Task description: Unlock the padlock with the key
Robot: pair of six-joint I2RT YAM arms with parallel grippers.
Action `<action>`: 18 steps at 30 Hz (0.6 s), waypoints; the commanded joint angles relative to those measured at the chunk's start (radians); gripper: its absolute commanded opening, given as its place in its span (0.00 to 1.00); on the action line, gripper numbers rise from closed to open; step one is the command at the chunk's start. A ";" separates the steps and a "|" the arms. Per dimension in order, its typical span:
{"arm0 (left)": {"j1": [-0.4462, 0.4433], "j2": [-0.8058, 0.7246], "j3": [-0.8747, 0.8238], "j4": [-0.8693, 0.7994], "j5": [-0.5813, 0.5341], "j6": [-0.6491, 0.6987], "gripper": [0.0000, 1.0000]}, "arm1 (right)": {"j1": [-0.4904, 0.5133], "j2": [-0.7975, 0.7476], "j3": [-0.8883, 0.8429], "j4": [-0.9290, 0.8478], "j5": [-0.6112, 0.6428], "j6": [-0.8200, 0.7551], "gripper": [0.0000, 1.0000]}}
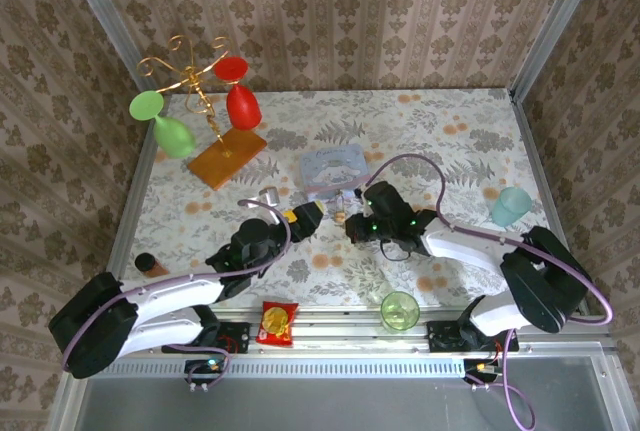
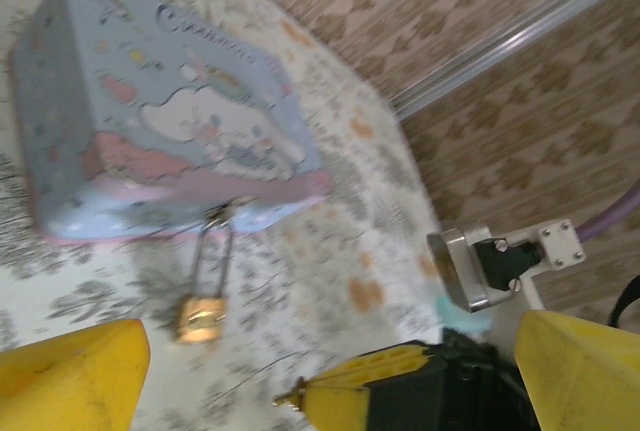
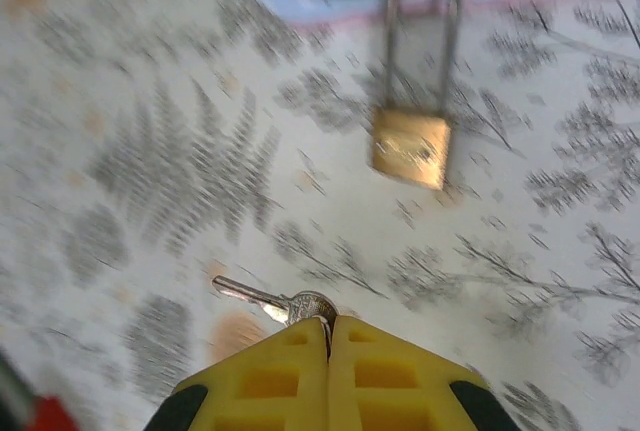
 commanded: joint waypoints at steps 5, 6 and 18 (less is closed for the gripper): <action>-0.010 0.053 0.044 0.130 0.019 -0.109 0.89 | 0.001 -0.102 -0.064 0.247 -0.068 0.268 0.00; -0.015 0.062 0.054 0.135 0.030 -0.094 0.88 | 0.001 -0.115 -0.069 0.257 -0.066 0.281 0.00; -0.039 0.237 0.142 0.229 0.139 -0.103 0.63 | 0.001 -0.199 -0.088 0.248 -0.059 0.291 0.00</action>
